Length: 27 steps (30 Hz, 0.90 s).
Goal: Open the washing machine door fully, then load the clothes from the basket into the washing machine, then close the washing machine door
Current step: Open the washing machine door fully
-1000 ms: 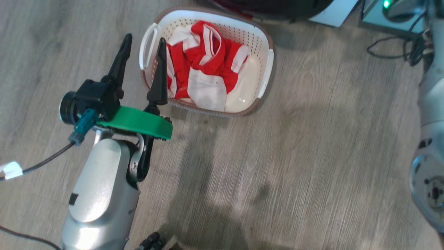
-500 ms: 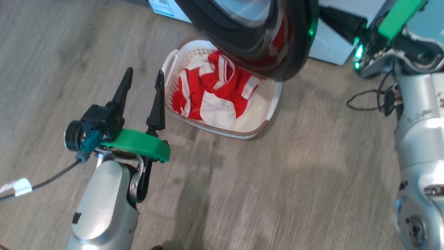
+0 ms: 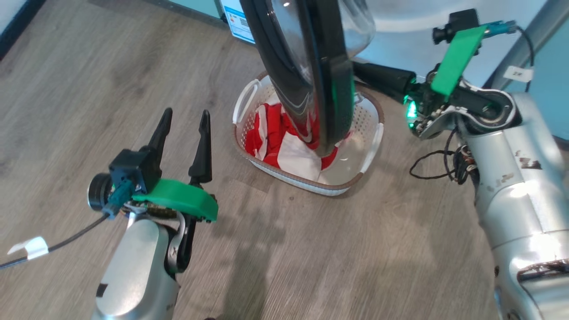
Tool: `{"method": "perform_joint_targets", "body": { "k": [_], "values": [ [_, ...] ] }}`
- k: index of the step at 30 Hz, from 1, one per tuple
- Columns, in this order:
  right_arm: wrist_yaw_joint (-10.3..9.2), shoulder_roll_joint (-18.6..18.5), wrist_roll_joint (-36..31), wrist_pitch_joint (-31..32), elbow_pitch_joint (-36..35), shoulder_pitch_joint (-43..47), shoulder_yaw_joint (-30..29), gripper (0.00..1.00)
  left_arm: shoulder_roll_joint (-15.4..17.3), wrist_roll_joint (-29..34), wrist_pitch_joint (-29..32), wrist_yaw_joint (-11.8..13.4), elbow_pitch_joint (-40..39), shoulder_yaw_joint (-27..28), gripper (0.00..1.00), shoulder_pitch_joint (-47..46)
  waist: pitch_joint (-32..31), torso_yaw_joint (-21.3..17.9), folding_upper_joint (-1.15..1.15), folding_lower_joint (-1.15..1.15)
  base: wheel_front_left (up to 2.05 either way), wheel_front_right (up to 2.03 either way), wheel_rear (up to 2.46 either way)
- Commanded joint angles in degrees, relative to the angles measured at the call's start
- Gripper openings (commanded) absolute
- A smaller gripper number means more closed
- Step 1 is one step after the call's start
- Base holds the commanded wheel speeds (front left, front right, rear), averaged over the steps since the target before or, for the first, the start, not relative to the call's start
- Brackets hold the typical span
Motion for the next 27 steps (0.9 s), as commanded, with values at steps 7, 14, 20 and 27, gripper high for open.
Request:
{"method": "perform_joint_targets", "body": {
  "k": [7, 14, 20, 27],
  "values": [
    [0.05, 1.6, 4.0, -2.9, -2.3, 0.2, 6.4, 0.0, 0.6, -1.2, -0.3, 0.9, -0.9, 1.7, 1.0, -0.5, -0.6, 3.1, 0.0, 0.01, 0.0, 0.0, 0.0],
    [0.05, 1.6, 6.7, -4.9, -1.7, 0.5, 10.8, 0.0, 0.4, -1.8, -0.3, 1.2, -0.7, 1.7, 1.0, 0.1, -1.1, 5.4, 0.0, 0.01, 0.0, 0.0, 0.0],
    [0.05, 1.6, 8.7, -6.4, -1.5, 0.3, 13.1, 0.0, 0.3, -2.1, -0.3, 1.4, -0.7, 1.4, 1.0, 0.3, -1.2, 6.4, 0.0, 0.01, 0.0, 0.0, 0.0],
    [0.05, 1.6, 10.3, -8.2, -2.4, 1.2, 13.7, 0.0, 0.2, -2.1, -0.3, 1.5, -0.5, 1.5, 1.0, 0.5, -1.7, 6.5, 0.0, 0.01, 0.0, 0.0, 0.0]
  ]
}}
